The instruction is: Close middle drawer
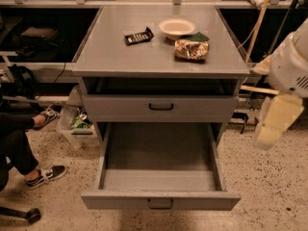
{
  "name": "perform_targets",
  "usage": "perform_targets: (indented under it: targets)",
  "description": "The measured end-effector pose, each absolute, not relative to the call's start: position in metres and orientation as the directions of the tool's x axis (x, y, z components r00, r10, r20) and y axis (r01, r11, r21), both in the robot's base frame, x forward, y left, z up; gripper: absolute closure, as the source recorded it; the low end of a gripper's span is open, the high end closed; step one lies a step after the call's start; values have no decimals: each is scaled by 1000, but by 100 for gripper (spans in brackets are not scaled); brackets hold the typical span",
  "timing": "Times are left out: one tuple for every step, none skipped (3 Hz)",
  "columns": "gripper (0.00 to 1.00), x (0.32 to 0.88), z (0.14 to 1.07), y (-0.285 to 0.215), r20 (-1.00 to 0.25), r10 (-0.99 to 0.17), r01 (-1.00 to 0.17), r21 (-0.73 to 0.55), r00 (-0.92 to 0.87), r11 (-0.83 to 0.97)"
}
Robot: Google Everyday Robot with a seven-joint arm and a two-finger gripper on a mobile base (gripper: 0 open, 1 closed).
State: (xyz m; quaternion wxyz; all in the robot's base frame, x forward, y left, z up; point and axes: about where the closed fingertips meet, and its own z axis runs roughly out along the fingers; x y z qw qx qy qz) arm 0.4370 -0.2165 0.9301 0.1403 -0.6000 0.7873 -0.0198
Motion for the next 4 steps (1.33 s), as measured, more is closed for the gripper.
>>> perform_targets:
  targets:
    - [0,431,874,-237,-157,-944,-935,-164,-289,313]
    - [0,422,824,-261,-119,-932,-927,-117,-343,356]
    - [0,422,824,-261,-119,-932,-927,-117,-343,356]
    - [0,413,788,-268,-41,-962,-959,-75,-270,273]
